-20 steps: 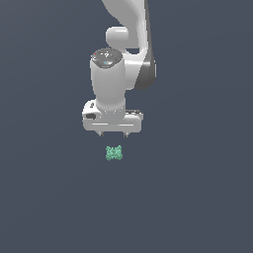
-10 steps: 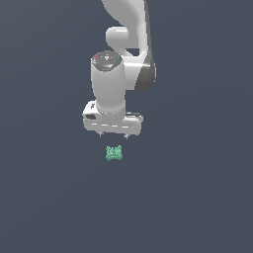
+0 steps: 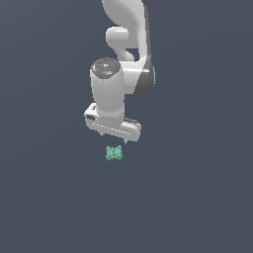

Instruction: Pick up the object and move it to a goal position.

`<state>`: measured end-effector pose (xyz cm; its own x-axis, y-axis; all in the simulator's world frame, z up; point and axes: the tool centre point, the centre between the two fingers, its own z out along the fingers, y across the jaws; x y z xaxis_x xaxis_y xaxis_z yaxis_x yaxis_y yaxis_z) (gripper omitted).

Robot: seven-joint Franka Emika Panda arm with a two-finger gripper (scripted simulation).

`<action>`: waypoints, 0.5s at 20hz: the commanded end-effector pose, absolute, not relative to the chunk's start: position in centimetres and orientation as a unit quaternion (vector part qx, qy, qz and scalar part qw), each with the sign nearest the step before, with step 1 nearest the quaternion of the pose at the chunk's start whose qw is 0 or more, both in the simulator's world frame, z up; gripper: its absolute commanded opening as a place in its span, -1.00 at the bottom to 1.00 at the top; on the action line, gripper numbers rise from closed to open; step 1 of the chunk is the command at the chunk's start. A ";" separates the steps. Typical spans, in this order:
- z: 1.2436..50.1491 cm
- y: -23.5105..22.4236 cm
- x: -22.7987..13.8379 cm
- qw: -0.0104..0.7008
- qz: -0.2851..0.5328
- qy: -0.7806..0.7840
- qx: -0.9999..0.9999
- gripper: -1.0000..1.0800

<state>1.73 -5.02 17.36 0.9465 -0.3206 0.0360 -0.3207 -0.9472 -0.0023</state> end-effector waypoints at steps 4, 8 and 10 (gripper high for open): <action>16.3 -5.1 1.8 -0.001 0.014 -0.240 0.971 0.92; 15.5 -5.1 1.8 -0.003 0.012 -0.295 0.955 0.92; 15.1 -5.2 1.8 -0.004 0.010 -0.323 0.946 0.92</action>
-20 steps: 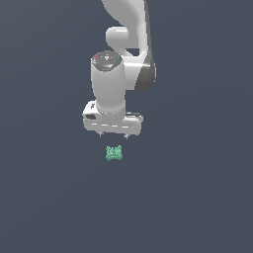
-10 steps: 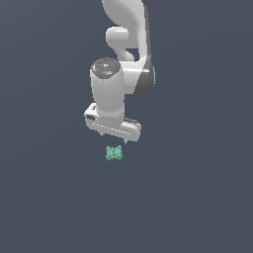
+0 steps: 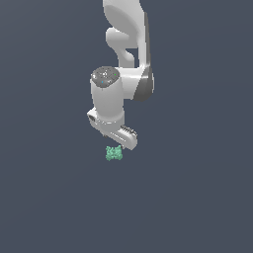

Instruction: Pick up the object and move it to a goal position.

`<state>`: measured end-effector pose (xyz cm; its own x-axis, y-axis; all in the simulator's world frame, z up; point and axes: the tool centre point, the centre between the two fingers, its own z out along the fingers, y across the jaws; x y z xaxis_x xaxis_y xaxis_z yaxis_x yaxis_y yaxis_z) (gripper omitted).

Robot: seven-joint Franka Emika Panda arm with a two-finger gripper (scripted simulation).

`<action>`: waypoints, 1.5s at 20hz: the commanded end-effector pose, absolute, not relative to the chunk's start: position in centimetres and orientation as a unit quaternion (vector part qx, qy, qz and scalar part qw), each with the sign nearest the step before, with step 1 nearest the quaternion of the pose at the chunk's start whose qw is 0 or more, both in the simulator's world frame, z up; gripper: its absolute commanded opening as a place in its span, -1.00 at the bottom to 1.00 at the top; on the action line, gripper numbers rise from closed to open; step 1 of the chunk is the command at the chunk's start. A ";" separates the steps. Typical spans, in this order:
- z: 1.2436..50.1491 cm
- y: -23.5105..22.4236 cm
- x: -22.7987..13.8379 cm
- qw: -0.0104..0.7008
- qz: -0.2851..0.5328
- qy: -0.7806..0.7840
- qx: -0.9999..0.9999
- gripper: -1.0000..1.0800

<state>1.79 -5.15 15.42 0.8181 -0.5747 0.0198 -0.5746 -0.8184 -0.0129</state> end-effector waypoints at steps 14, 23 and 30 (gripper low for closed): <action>12.5 -5.5 1.8 0.004 -0.003 0.506 -0.863 0.92; 11.0 -5.8 1.8 0.002 -0.001 0.609 -0.793 0.92; 10.2 -5.9 1.8 0.001 0.000 0.658 -0.753 0.92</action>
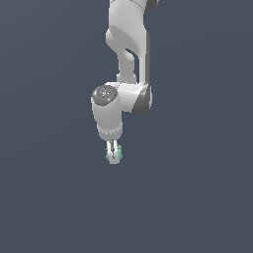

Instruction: Pick up the object and move it to a goal position.

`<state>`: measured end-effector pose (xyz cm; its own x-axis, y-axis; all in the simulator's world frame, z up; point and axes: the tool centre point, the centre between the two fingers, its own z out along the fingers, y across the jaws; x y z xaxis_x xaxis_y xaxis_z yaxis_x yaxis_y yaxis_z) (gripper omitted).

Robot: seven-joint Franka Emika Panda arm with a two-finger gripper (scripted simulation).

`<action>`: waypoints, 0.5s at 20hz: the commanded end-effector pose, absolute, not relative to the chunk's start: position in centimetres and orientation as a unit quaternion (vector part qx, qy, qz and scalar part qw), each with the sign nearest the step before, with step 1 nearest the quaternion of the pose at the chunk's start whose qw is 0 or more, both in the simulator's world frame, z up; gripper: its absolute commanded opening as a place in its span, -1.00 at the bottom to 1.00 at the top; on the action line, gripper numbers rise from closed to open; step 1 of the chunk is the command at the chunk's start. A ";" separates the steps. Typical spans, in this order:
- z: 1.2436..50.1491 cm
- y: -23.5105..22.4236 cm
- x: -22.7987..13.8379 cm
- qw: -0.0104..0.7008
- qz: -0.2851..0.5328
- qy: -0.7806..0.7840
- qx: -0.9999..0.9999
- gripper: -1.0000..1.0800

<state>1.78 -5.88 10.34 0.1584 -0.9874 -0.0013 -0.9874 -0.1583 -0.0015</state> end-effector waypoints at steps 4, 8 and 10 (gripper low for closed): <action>10.0 -6.0 1.8 0.000 0.000 0.674 -0.739 0.92; 9.9 -6.0 1.8 0.000 0.000 0.680 -0.733 0.92; 9.9 -6.0 1.8 0.000 0.000 0.679 -0.735 0.92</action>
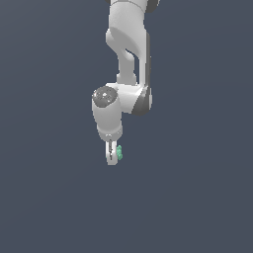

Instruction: Pick up the object and move it to a goal position.

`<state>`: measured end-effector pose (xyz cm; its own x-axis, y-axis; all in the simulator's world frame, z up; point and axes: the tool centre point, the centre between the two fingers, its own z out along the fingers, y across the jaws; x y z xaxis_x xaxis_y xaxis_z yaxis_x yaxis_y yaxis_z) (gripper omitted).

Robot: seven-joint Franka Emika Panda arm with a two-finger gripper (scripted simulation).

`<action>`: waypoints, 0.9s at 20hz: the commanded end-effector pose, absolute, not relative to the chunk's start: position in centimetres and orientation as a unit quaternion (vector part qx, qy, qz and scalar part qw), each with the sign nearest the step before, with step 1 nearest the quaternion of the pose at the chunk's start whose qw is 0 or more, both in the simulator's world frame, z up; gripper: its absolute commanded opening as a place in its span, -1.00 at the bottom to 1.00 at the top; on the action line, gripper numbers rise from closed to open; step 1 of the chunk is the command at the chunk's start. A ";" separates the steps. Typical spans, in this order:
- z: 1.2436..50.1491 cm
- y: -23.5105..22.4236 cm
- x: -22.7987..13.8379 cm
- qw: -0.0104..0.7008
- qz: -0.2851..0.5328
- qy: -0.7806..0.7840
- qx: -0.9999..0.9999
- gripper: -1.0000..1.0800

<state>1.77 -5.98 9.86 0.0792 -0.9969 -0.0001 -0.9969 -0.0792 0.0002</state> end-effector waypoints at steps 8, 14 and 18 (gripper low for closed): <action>7.5 -6.0 1.7 0.000 0.000 -0.680 0.733 0.92; 5.0 -6.0 1.7 0.000 0.000 -0.681 0.733 0.92; 4.8 -6.0 1.8 0.000 0.000 -0.681 0.733 -1.00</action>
